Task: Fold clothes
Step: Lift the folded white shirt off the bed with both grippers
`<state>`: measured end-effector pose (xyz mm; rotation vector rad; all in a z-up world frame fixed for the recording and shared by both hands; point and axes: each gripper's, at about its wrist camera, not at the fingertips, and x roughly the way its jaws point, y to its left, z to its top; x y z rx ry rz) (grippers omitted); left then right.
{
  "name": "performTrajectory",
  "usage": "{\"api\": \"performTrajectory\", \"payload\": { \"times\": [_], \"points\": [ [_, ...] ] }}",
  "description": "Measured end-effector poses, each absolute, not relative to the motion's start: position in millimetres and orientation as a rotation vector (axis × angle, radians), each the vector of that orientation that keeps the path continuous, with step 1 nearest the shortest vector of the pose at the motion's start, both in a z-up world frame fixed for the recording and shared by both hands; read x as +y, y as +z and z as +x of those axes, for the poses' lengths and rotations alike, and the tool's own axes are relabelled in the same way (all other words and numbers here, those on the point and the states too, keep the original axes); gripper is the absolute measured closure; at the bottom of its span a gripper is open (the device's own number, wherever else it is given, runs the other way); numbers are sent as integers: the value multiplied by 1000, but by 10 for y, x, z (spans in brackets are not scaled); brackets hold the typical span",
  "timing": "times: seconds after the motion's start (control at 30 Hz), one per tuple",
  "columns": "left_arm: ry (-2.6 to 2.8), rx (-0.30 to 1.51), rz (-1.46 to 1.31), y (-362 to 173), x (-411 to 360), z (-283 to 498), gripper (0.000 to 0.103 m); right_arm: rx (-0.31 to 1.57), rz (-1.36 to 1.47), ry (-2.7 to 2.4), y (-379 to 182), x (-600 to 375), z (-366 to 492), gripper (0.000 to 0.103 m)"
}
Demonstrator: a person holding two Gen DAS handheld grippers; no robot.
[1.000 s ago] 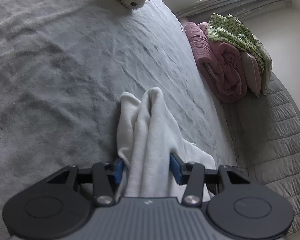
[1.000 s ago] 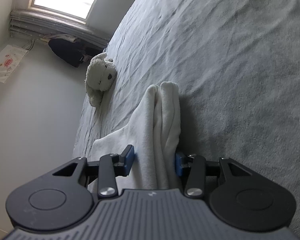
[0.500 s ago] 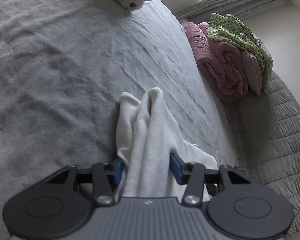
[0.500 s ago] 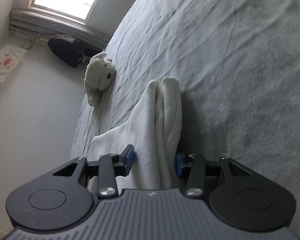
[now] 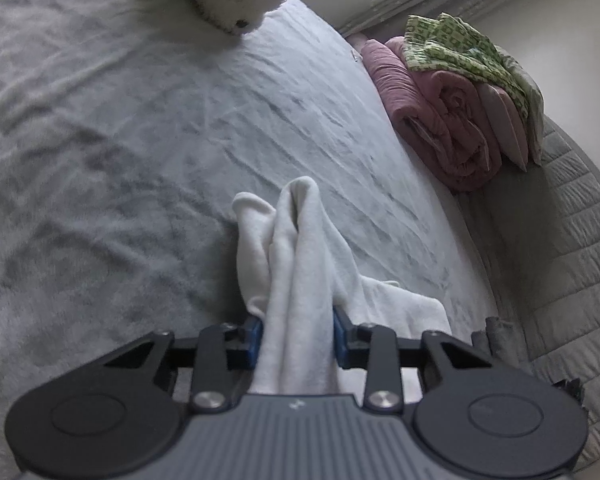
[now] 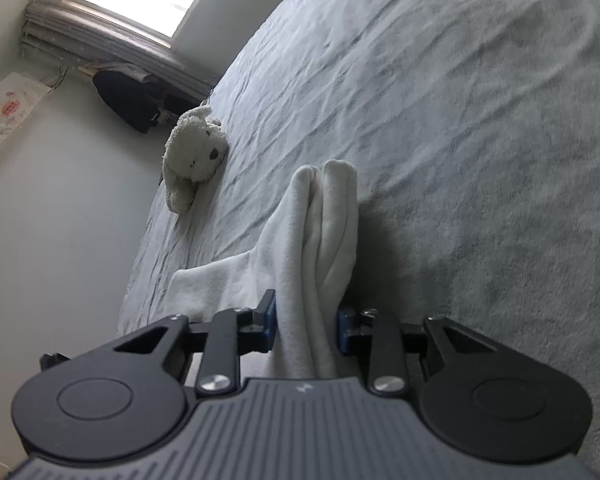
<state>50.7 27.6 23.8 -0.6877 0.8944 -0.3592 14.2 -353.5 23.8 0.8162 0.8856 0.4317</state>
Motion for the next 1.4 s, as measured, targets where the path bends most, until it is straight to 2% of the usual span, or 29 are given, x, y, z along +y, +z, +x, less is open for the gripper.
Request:
{"api": "performTrajectory", "payload": {
  "times": [1.4],
  "points": [
    [-330,766,-508,633,57,307,73,779,644,443,602,-3286,114,75]
  ]
}}
